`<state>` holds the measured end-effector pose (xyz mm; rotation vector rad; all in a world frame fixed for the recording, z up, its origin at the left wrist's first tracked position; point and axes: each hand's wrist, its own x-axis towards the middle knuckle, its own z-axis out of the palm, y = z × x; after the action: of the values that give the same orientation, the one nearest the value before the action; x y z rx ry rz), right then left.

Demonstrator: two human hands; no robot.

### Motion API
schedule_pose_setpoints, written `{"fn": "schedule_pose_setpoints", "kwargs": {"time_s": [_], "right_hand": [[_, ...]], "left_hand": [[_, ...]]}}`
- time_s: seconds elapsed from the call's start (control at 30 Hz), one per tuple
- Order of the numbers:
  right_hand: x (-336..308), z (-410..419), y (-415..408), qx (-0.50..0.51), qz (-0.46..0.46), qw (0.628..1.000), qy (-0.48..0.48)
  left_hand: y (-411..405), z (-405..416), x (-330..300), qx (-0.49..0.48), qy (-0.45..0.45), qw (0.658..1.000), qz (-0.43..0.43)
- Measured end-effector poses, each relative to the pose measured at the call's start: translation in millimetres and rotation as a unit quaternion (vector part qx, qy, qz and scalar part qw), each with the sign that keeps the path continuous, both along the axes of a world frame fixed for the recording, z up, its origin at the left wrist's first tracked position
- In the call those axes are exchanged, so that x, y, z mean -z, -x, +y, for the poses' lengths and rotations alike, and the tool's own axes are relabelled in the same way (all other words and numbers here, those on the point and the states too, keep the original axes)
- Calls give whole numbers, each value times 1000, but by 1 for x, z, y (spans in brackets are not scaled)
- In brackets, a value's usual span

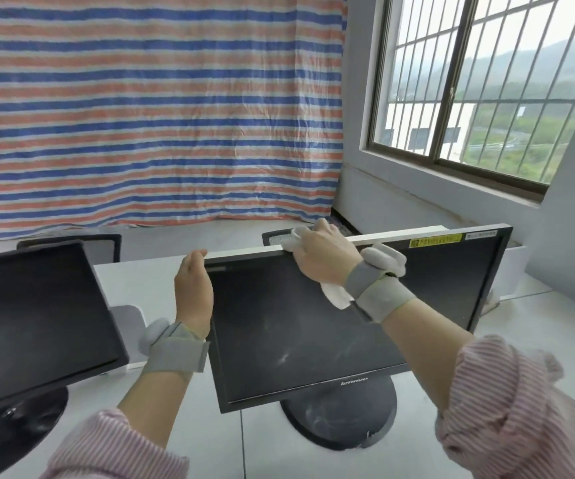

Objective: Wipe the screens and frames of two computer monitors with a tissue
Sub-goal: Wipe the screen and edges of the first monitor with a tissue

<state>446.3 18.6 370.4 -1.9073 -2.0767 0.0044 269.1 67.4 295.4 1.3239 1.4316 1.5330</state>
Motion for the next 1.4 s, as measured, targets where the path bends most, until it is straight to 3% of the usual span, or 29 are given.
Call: {"fn": "schedule_pose_setpoints", "kwargs": {"time_s": [0.1,0.2,0.3,0.37,0.43,0.63,0.8,0.97,1.07,1.13,1.27,1.4], "right_hand": [[2,4,34,-119,207,970,48],[-2,6,17,-48,287,956,-18],[-7,-2,-23,137,197,962,-130],[-8,-4,-23,169,60,981,-81],[2,1,0,151,5,987,-54],[25,20,107,-19,-3,993,-112],[61,-4,111,-245,30,960,-133],[64,-25,54,-106,129,938,-304],[54,-11,36,37,167,930,-324],[59,0,40,62,175,929,-321],[83,15,91,-100,90,939,-318],[123,21,99,-229,2,946,-230]], "left_hand": [[8,1,-3,69,40,995,-60],[23,1,5,110,67,986,-105],[31,2,23,156,106,972,-142],[33,1,35,171,127,968,-130],[33,-1,41,185,142,964,-128],[44,2,42,207,149,955,-151],[51,3,38,292,158,935,-124],[58,4,48,280,160,935,-149],[51,3,46,266,157,940,-145],[50,4,48,259,156,939,-166],[51,7,48,256,150,937,-186],[58,12,57,285,131,937,-153]]}}
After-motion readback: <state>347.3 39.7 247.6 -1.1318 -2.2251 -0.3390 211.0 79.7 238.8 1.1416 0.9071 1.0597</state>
